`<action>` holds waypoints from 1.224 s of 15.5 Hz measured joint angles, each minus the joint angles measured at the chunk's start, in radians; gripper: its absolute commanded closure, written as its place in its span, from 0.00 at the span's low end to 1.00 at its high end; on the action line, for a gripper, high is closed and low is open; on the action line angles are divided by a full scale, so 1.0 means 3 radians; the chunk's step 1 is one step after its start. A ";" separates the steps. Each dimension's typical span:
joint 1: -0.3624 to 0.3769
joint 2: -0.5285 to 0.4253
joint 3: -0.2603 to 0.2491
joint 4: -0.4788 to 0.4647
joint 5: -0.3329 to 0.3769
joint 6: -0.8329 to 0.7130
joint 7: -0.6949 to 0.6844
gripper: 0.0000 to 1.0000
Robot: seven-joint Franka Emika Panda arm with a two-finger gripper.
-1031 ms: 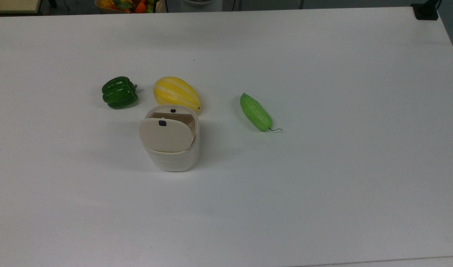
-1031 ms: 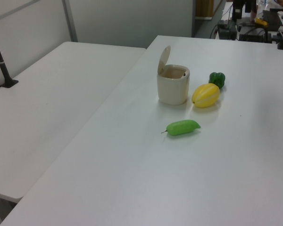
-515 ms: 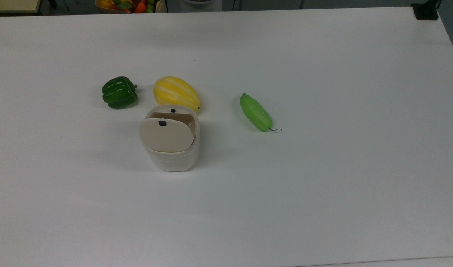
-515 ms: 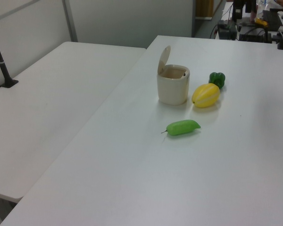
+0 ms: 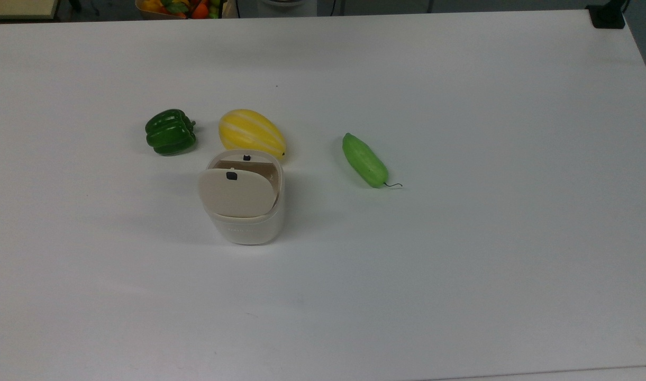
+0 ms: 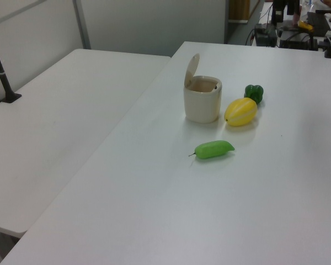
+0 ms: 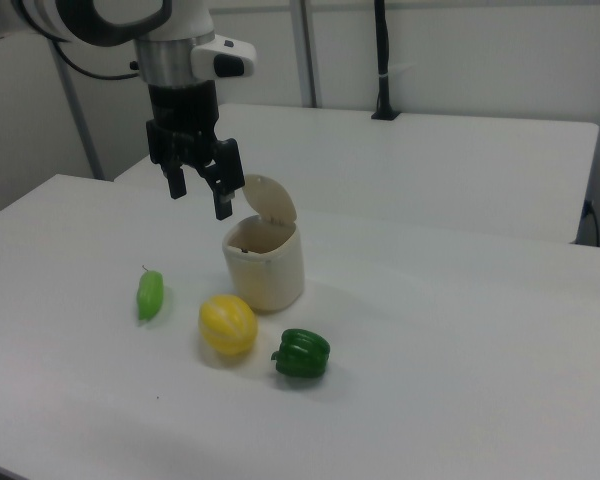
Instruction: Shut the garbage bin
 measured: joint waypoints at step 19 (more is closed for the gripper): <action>0.0001 0.0060 0.0004 -0.0001 0.0204 0.0052 0.0000 0.45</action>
